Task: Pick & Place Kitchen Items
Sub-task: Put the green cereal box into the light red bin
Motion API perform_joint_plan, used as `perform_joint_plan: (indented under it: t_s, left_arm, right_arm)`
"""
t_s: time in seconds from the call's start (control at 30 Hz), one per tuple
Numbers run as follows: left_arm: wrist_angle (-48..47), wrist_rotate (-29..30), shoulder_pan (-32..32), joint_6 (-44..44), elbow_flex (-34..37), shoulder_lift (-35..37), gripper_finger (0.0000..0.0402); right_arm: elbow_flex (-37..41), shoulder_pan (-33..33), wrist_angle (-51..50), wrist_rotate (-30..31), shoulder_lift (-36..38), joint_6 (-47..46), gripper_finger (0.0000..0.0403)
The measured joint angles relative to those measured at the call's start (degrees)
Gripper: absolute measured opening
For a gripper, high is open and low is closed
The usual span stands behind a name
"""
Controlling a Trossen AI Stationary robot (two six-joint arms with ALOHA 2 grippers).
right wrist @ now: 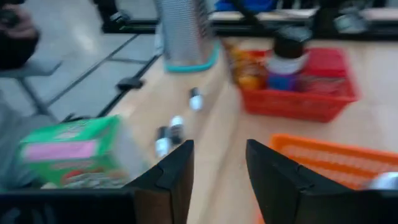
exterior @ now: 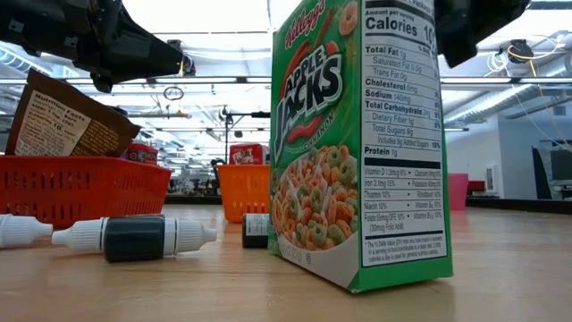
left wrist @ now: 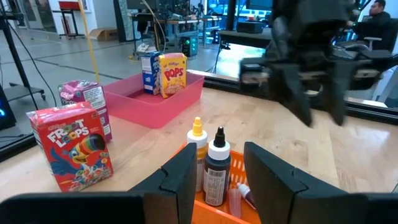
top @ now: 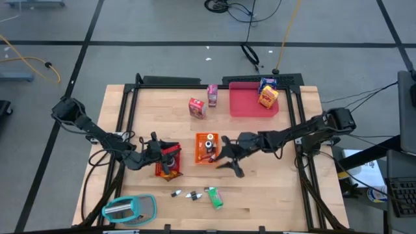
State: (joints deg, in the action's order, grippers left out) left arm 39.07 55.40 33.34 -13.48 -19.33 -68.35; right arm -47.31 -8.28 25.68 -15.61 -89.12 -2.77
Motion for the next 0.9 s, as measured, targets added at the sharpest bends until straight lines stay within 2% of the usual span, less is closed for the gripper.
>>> perform_joint_plan:
  t_s: [0.13,0.37,0.67,0.8,0.9]
  left_arm:
    - [0.00,-1.15,0.00,-0.33,0.00,0.00,0.0134]
    - [1.80,-12.02,0.00,1.96,0.00,-0.01,0.0134]
    - [4.87,-12.39,0.00,2.45,0.00,-0.01,0.0134]
    - [4.91,-12.39,0.00,1.91,0.00,-0.01,0.0134]
    - [4.98,-12.39,0.00,1.82,0.00,-0.01,0.0134]
  right_arm:
    - [0.00,-3.69,-0.80,-1.18,0.00,-3.76,0.0157]
    - [0.00,-12.01,-0.73,-0.15,0.00,-5.61,0.0177]
    - [-0.04,-22.15,-0.41,18.45,-1.41,-9.57,0.0179]
    - [-0.03,-24.45,2.59,23.28,-3.60,-13.70,0.0181]
    - [-0.07,-25.59,5.51,24.45,-6.14,-15.91,0.0183]
